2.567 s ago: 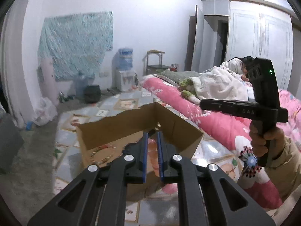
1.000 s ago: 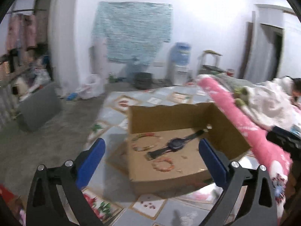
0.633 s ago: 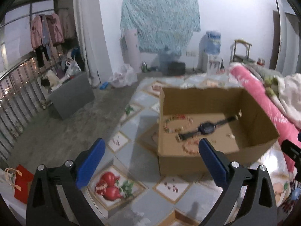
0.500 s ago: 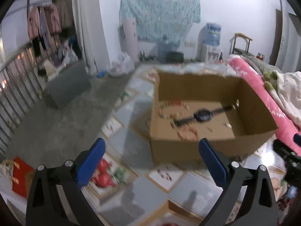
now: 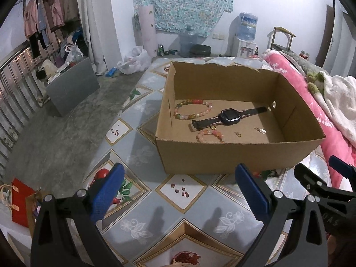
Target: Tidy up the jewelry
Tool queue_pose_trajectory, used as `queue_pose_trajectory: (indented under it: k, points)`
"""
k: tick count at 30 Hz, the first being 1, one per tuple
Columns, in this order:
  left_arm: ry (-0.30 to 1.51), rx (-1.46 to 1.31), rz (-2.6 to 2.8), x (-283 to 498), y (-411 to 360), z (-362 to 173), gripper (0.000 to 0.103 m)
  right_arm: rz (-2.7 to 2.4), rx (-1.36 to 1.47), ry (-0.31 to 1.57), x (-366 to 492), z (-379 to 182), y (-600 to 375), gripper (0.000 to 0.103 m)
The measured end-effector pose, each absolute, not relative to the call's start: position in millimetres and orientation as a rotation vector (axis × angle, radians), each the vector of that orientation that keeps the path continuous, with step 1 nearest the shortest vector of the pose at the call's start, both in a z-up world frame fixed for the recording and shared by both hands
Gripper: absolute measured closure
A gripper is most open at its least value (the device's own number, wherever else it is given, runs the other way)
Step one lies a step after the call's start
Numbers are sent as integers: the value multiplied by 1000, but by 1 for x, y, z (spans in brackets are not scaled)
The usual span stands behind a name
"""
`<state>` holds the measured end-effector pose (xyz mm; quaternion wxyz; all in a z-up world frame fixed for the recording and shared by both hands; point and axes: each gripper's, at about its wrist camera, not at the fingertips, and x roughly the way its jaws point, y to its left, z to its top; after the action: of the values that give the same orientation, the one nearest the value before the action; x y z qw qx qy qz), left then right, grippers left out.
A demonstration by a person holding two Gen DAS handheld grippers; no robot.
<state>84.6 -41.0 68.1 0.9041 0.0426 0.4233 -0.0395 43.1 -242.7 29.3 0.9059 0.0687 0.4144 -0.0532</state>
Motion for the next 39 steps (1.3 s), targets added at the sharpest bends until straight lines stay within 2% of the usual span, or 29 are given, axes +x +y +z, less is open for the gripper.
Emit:
queue_pose_trajectory:
  k: [39]
  points:
    - [900, 54, -112, 91, -40, 62, 5, -107, 130, 851, 43, 34, -236, 8]
